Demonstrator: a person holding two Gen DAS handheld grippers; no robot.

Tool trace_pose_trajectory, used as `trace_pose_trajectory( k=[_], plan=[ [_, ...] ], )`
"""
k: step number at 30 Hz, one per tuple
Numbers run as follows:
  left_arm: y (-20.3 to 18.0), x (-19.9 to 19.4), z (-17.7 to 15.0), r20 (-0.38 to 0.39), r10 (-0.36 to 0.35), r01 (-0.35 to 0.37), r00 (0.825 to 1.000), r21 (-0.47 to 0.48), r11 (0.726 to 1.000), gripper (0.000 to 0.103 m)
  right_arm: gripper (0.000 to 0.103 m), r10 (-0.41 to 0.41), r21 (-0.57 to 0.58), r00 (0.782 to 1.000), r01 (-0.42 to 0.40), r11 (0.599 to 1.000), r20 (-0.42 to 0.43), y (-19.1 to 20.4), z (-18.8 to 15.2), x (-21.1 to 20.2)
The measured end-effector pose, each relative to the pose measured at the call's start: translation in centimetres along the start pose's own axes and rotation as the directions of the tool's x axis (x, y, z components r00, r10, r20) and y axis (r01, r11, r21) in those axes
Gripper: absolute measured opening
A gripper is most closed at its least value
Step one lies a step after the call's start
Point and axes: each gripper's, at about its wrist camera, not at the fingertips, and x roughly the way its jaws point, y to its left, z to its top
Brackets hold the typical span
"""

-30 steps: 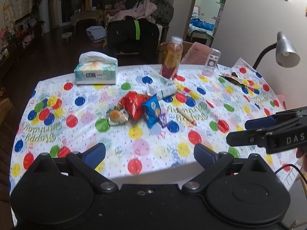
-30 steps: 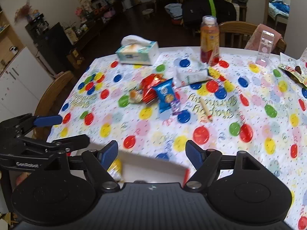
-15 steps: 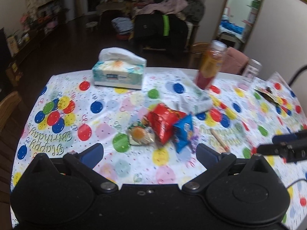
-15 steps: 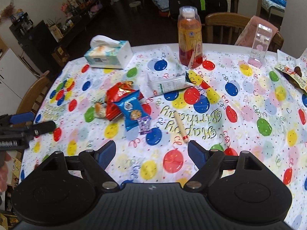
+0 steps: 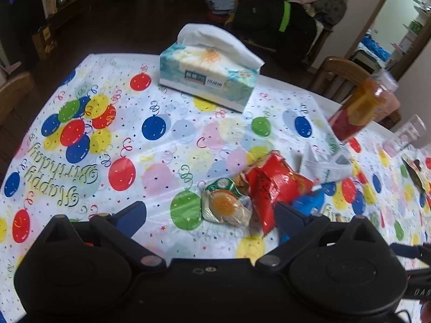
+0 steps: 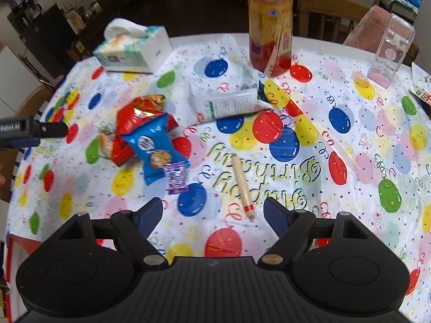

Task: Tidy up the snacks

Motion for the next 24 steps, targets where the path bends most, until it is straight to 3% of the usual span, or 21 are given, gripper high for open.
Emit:
trace_pose_trajectory(
  k=[13, 17, 24],
  plan=[
    [1.0, 5.5, 1.2, -0.097, -0.02, 0.003, 0.995, -0.169, 0.986, 0.082, 0.081, -0.039, -0.026, 0.998, 0.038, 0.999, -0.052, -1.1, 0.4, 5.1],
    [1.2, 6.5, 1.3, -0.113, -0.057, 0.029, 0.992, -0.239, 0.971, 0.074, 0.072, -0.045, -0.044, 0.997, 0.042, 0.998, -0.061, -0.8, 0.5, 6.0],
    [1.0, 7.6, 1.0, -0.122, -0.065, 0.028, 0.99, -0.283, 0.959, 0.065, 0.057, -0.069, -0.061, 0.996, 0.065, 0.996, -0.064, -0.6, 0.9, 7.4]
  ],
)
